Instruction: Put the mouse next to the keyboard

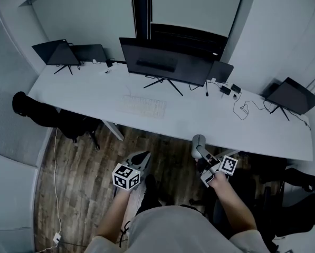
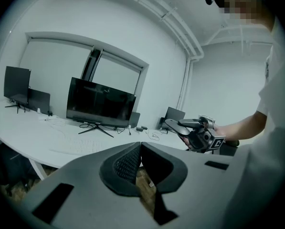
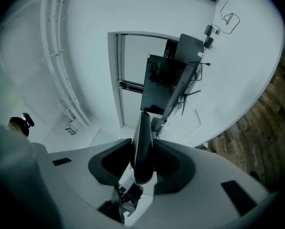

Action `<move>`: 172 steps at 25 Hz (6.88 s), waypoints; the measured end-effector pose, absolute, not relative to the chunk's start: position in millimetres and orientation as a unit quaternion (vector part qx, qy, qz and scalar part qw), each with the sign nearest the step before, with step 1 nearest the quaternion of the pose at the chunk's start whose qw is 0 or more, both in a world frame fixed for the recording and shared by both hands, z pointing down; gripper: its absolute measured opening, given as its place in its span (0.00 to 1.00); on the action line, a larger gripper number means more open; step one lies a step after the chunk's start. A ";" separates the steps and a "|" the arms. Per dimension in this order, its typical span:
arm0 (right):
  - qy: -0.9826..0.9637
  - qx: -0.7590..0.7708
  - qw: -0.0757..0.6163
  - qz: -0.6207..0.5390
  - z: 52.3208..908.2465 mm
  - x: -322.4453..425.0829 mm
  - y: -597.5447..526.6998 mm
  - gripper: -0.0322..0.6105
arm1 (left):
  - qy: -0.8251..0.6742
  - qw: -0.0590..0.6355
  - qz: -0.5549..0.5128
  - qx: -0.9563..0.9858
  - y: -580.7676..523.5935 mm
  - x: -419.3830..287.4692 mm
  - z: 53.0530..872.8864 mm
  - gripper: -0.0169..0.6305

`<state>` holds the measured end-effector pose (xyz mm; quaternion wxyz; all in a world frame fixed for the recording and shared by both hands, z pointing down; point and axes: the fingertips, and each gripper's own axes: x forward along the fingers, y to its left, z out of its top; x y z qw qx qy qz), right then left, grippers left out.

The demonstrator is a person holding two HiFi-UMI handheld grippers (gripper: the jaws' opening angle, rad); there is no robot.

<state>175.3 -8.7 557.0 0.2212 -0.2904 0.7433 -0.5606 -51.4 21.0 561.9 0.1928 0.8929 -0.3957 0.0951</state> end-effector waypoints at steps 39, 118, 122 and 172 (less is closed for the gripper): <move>0.703 -0.376 0.277 -0.536 565.5 130.3 -160.1 0.28 | -0.292 0.172 0.112 0.934 -178.0 -95.1 565.6 0.05; 0.681 -0.382 -0.055 -0.622 846.2 86.0 -314.1 0.28 | -0.368 0.338 0.169 0.850 -283.8 -28.2 695.9 0.05; 0.675 -0.393 -0.042 -0.623 847.7 80.0 -316.2 0.28 | -0.359 0.345 0.172 0.850 -281.8 -32.4 700.2 0.05; 0.716 -0.515 -0.184 -0.434 797.7 125.0 -312.9 0.37 | -0.304 0.315 0.164 0.884 -282.8 -53.6 686.4 0.05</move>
